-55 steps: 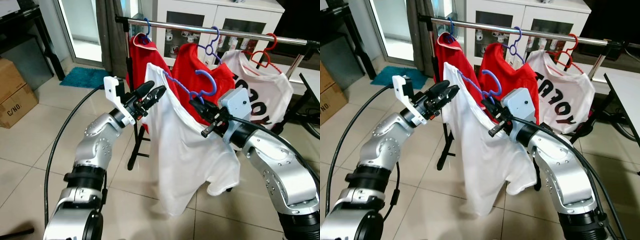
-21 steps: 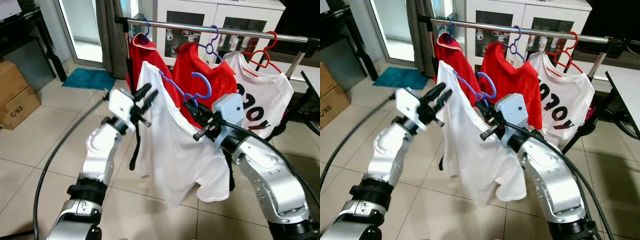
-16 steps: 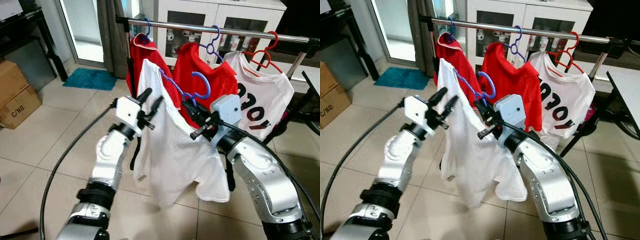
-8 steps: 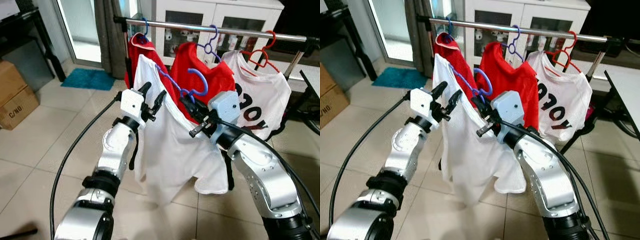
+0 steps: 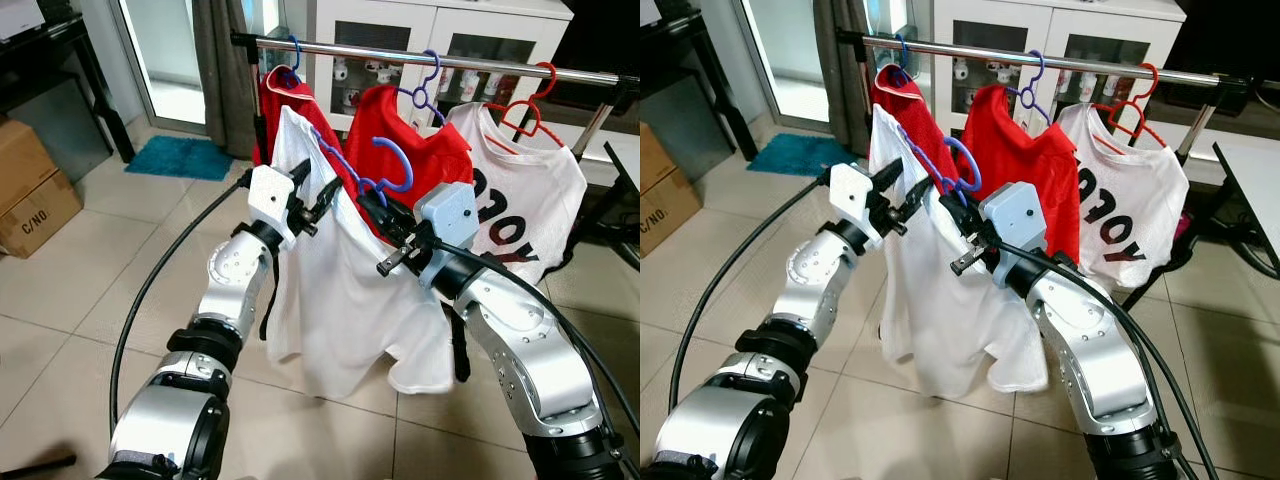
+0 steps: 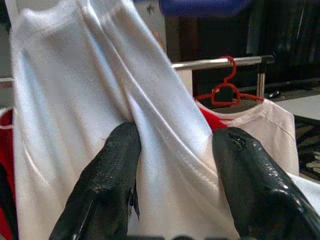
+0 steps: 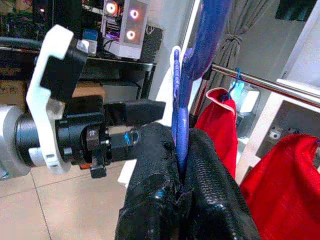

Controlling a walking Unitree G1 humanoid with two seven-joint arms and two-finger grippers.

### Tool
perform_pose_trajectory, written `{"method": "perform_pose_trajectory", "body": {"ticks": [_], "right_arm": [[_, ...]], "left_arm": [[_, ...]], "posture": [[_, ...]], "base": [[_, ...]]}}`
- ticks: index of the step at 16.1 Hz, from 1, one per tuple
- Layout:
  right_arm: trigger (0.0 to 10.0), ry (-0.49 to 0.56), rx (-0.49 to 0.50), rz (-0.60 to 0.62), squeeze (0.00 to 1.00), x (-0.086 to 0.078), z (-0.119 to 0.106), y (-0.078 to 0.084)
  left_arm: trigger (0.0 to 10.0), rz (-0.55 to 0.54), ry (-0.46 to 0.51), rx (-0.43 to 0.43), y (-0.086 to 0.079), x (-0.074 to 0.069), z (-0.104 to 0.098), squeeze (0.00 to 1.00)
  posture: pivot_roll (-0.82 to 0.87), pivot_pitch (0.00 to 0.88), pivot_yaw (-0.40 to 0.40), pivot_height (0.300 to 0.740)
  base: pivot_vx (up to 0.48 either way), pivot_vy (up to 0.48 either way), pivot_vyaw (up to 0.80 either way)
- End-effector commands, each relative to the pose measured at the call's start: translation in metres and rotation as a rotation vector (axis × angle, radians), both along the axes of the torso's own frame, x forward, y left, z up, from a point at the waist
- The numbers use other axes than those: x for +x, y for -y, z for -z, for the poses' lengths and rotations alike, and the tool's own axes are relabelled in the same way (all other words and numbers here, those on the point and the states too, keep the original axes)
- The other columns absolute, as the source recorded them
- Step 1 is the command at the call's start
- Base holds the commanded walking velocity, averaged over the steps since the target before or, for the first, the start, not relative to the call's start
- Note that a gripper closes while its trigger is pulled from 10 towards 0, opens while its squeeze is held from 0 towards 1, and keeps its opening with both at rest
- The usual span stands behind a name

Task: Hang hanger

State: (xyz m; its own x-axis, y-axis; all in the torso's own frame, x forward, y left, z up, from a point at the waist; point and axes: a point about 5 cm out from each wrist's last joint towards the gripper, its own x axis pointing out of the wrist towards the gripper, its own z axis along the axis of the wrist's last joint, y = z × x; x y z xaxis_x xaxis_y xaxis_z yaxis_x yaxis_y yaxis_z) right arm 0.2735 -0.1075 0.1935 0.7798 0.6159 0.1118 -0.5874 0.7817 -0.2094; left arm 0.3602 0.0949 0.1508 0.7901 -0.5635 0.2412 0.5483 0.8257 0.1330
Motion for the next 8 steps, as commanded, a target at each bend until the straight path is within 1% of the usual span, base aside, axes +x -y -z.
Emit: {"method": "perform_pose_trajectory", "body": {"ticks": [1, 4, 8], "right_arm": [[0.0, 0.059, 0.011, -0.011, 0.00, 0.0000, -0.0110, -0.0023], [0.0, 0.060, 0.010, -0.013, 0.00, 0.0000, -0.0106, -0.0032], [0.0, 0.061, 0.009, -0.013, 0.00, 0.0004, -0.0108, -0.0026]], "left_arm": [[0.0, 0.018, 0.013, 0.010, 0.0053, 0.0026, -0.0049, 0.00], [0.0, 0.014, 0.000, 0.033, 0.0011, 0.0037, -0.0024, 0.00], [0.0, 0.006, -0.002, 0.032, -0.0007, 0.0053, -0.0031, 0.00]], "posture": [[-0.18, 0.000, -0.001, 0.740], [-0.18, 0.000, -0.002, 0.740], [-0.18, 0.000, -0.002, 0.740]], "base": [[0.000, 0.000, 0.00], [0.000, 0.000, 0.00], [0.000, 0.000, 0.00]]}}
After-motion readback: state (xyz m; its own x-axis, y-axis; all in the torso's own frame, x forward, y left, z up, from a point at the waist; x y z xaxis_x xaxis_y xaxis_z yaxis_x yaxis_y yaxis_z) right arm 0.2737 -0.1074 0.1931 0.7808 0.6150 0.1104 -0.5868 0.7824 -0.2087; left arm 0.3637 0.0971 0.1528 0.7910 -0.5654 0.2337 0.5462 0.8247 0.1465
